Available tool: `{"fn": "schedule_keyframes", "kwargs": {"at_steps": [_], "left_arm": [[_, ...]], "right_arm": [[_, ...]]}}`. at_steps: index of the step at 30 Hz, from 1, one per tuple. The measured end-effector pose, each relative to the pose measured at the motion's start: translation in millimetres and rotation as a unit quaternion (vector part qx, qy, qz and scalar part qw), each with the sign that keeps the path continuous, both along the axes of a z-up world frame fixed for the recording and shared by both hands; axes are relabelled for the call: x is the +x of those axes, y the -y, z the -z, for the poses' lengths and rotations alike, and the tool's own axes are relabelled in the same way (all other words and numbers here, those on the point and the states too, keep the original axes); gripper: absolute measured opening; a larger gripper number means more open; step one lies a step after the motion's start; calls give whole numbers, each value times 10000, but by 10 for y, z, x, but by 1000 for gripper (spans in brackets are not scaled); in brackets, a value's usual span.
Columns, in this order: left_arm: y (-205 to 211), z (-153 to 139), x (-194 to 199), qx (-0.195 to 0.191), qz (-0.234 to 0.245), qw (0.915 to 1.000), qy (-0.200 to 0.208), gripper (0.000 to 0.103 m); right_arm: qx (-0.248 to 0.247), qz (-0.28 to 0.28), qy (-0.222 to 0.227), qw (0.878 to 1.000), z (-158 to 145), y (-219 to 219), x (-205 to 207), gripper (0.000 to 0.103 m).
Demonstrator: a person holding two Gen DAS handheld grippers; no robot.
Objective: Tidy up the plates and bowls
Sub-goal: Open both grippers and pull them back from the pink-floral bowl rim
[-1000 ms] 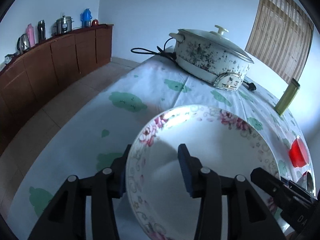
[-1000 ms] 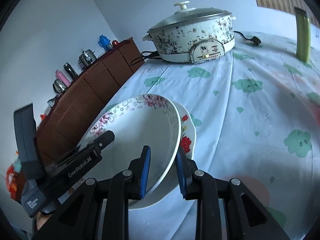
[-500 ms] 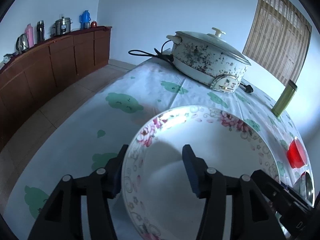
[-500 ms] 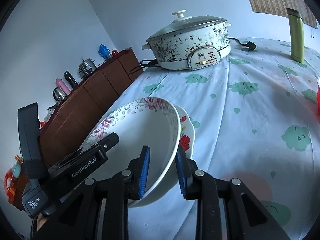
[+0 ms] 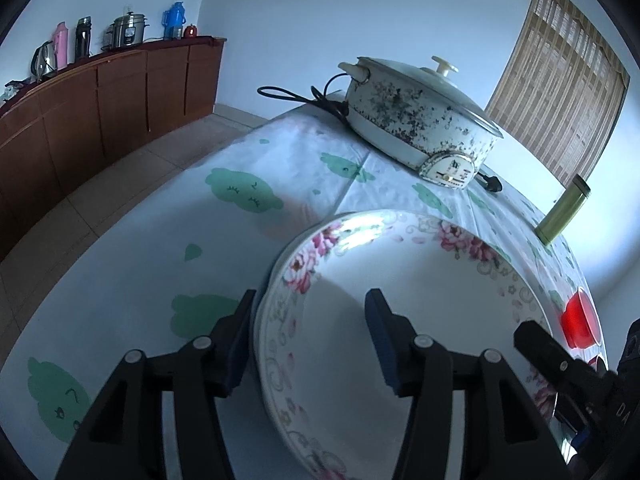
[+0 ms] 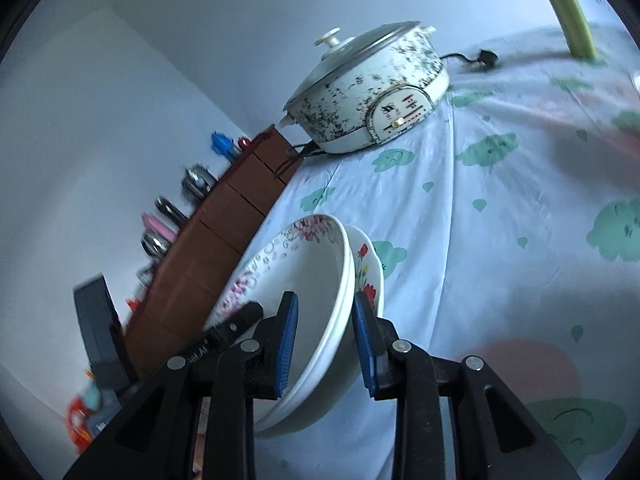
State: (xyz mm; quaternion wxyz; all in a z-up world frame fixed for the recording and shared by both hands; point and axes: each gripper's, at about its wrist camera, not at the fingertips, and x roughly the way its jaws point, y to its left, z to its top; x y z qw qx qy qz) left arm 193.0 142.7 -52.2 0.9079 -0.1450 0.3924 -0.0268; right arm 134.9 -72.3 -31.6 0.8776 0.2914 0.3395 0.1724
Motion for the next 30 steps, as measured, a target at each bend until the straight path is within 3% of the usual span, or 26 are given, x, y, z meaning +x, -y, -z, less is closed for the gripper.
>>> {"fn": "schedule_keyframes", "kwargs": {"at_steps": [8, 12, 17, 19, 26, 30], "left_arm": [[7, 26, 1, 70, 10, 10000, -42, 53], [7, 27, -2, 70, 18, 10000, -35, 53], [15, 24, -9, 161, 33, 9999, -45, 53], [21, 24, -11, 169, 41, 9998, -50, 53], [20, 7, -19, 134, 32, 9999, -26, 53], [66, -150, -120, 488, -41, 9979, 429, 53]], "right_arm": [[-328, 148, 187, 9992, -48, -24, -42, 31], [-848, 180, 318, 9957, -99, -126, -90, 31], [-1062, 249, 410, 9932, -118, -145, -151, 32], [-1386, 347, 361, 9891, -118, -177, -172, 42], [-1299, 299, 114, 9910, -6, -149, -113, 43], [-1207, 286, 65, 9922, 22, -134, -103, 43]]}}
